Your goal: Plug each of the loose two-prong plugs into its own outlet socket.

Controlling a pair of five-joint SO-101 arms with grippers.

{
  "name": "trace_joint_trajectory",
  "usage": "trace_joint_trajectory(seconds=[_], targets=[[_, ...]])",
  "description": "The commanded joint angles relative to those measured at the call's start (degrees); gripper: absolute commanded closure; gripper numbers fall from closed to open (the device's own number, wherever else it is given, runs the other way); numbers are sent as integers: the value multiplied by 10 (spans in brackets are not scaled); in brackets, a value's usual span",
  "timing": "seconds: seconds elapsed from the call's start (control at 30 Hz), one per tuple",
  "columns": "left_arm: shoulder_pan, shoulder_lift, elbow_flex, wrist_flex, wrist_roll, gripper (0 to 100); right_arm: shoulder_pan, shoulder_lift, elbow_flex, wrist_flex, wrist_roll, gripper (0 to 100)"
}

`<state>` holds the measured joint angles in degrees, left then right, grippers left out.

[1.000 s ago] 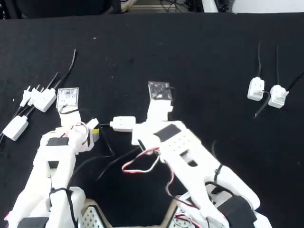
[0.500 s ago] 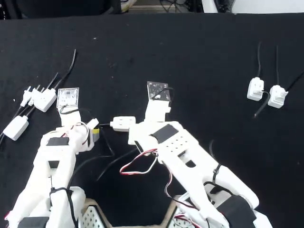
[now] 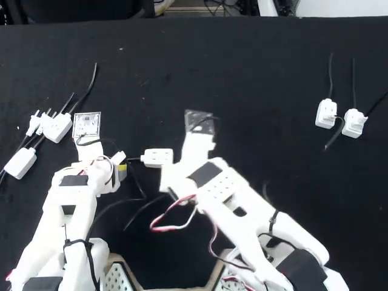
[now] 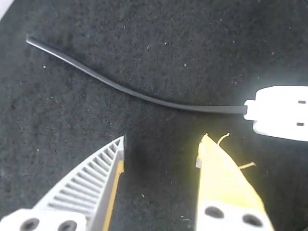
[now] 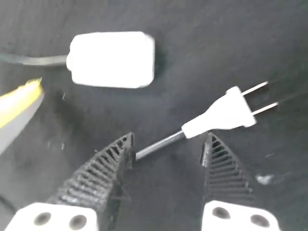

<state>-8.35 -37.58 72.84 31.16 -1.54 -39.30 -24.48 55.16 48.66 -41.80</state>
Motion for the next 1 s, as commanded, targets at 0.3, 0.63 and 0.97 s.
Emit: trace_joint_trajectory(seconds=[0.3,0.63,0.97], targets=[[-4,-5,-11,-10,7,758,37,-21,0,-28,-55,783],[-5,-5,-11,-10,7,758,62,86,-82,31,-70,786],[-5,-5,-11,-10,7,758,76,255,-214,115,-65,783]])
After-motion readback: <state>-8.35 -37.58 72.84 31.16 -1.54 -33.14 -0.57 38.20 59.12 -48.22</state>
